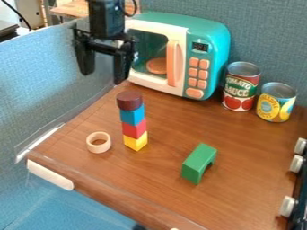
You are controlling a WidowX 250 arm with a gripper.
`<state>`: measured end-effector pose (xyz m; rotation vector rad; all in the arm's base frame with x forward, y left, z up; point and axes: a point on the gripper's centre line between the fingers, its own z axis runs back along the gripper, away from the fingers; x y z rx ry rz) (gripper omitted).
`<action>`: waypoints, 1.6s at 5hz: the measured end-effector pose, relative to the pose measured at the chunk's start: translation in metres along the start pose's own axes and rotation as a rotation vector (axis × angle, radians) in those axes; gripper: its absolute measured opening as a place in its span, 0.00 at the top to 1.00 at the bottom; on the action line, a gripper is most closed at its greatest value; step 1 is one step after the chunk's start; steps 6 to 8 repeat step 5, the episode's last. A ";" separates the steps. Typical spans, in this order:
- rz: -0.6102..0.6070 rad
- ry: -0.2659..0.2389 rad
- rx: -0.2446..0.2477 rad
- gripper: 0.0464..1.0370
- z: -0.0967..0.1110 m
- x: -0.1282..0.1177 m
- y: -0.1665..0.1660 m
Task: Take the round block and put it on the blue square
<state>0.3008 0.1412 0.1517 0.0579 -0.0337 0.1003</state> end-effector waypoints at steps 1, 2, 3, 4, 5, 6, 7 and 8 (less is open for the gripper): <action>0.002 0.024 -0.011 0.04 0.002 -0.009 -0.003; -0.024 0.031 -0.052 0.04 -0.001 -0.015 -0.011; -0.096 0.021 -0.095 0.04 0.006 -0.027 -0.036; -0.200 0.056 -0.079 0.04 -0.007 -0.035 -0.066; -0.254 0.070 -0.033 0.04 -0.019 -0.038 -0.080; -0.254 0.070 -0.033 0.04 -0.019 -0.038 -0.080; -0.254 0.070 -0.033 0.04 -0.019 -0.038 -0.080; -0.254 0.070 -0.033 0.04 -0.019 -0.038 -0.080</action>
